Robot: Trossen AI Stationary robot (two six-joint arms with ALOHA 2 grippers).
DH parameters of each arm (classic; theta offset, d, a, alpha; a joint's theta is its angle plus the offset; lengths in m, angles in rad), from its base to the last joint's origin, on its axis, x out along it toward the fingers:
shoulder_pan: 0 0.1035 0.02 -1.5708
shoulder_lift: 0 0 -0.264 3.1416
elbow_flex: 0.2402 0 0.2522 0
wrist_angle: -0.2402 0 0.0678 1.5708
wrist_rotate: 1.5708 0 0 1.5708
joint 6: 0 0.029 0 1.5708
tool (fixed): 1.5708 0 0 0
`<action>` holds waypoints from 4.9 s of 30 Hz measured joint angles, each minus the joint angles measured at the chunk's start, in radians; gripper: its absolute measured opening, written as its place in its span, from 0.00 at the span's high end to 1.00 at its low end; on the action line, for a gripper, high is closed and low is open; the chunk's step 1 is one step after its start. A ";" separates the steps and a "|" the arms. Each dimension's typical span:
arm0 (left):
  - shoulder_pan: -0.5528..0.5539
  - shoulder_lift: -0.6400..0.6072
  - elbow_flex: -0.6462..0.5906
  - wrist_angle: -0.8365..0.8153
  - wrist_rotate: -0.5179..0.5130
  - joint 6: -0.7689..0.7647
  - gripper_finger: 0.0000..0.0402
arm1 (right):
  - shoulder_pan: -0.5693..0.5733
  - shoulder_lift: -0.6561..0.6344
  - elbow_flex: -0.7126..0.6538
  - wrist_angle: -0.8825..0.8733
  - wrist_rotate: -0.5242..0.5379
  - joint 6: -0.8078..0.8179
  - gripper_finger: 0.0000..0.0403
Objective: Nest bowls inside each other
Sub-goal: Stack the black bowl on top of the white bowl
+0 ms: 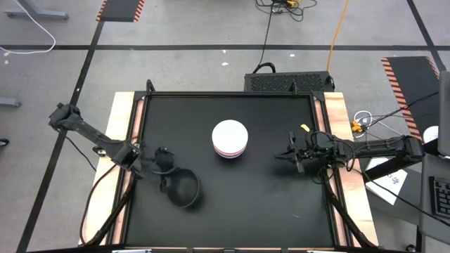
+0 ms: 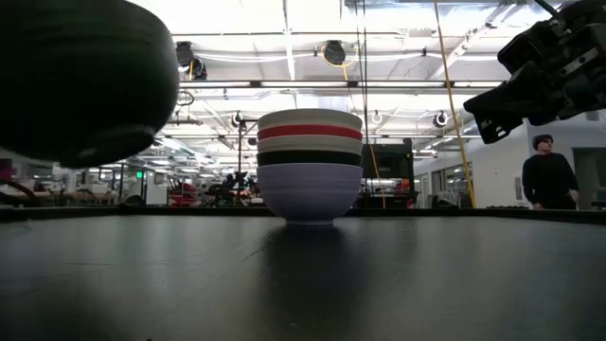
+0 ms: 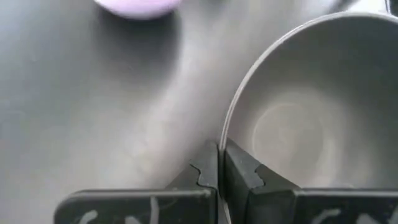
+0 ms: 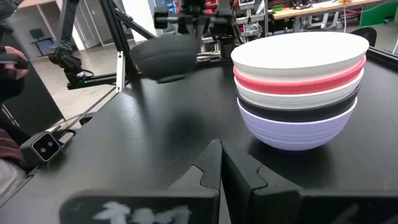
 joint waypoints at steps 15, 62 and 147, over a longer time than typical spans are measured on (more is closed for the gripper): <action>-0.055 -0.275 -0.053 -0.184 -0.429 0.165 0.99 | 0.000 0.000 0.000 0.005 0.000 0.002 1.00; 0.740 -0.492 -0.372 0.725 0.494 0.699 0.99 | 0.000 0.000 0.000 0.047 0.000 -0.035 1.00; 0.970 1.008 1.353 -0.656 0.689 0.893 0.99 | 0.000 0.000 0.000 0.035 0.000 -0.061 1.00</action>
